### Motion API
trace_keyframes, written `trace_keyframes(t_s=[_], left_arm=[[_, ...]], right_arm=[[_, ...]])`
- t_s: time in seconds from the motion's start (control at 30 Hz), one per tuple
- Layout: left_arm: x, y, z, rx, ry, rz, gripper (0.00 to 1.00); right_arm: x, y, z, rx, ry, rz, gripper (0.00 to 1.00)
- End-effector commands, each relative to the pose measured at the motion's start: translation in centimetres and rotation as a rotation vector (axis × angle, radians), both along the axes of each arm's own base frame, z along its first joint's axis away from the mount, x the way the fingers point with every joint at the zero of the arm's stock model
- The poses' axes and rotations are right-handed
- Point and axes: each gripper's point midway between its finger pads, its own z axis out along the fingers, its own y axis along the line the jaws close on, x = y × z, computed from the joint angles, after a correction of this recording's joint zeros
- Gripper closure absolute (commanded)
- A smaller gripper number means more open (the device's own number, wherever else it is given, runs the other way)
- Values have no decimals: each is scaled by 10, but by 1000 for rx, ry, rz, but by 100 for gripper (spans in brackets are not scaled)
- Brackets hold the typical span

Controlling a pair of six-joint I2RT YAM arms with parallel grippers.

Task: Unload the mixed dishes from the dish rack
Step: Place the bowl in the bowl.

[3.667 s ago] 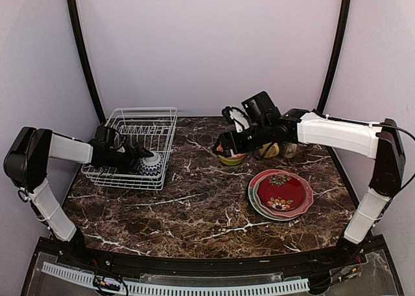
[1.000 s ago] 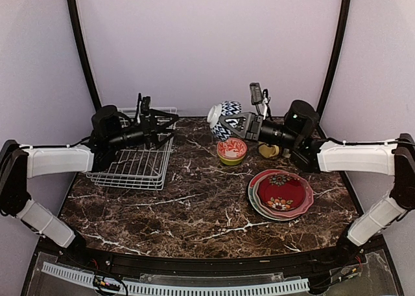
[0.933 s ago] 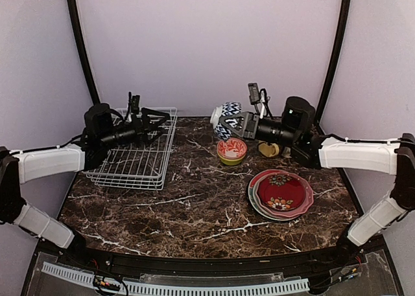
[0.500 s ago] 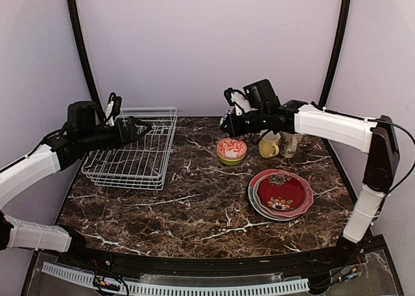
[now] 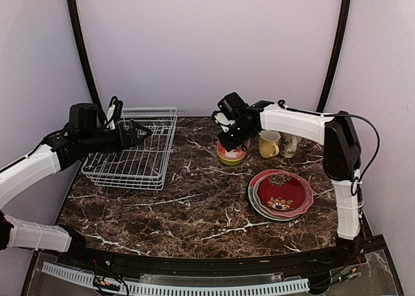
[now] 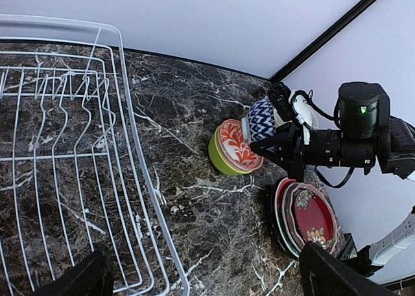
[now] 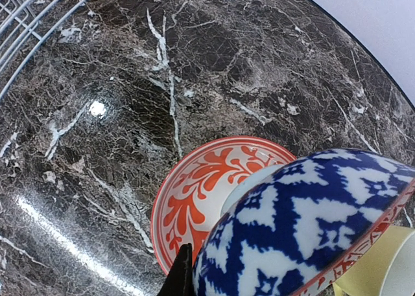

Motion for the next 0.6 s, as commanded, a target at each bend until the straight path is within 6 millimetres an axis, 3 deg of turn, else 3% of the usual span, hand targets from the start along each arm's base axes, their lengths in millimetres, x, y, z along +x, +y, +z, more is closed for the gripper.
trace_keyframes(t_s=[0.0,0.2,0.33,0.47,0.57], left_arm=[[-3,1,5,4,-10,-3,1],[-5,2,11,2,-21,-3,1],[-6,4,18,11,-38,0,1],[-7,9,31,34,-67,13,1],[-9,14,39,63,-85,27,1]], right_arm=[[7,6,5,-59,-43,24,95],[10,2,-7,-110,-26,1,91],[11,-1,-9,-134,-18,-12,76],[9,-1,7,-104,-26,-26,60],[3,-6,34,-60,-51,-46,46]])
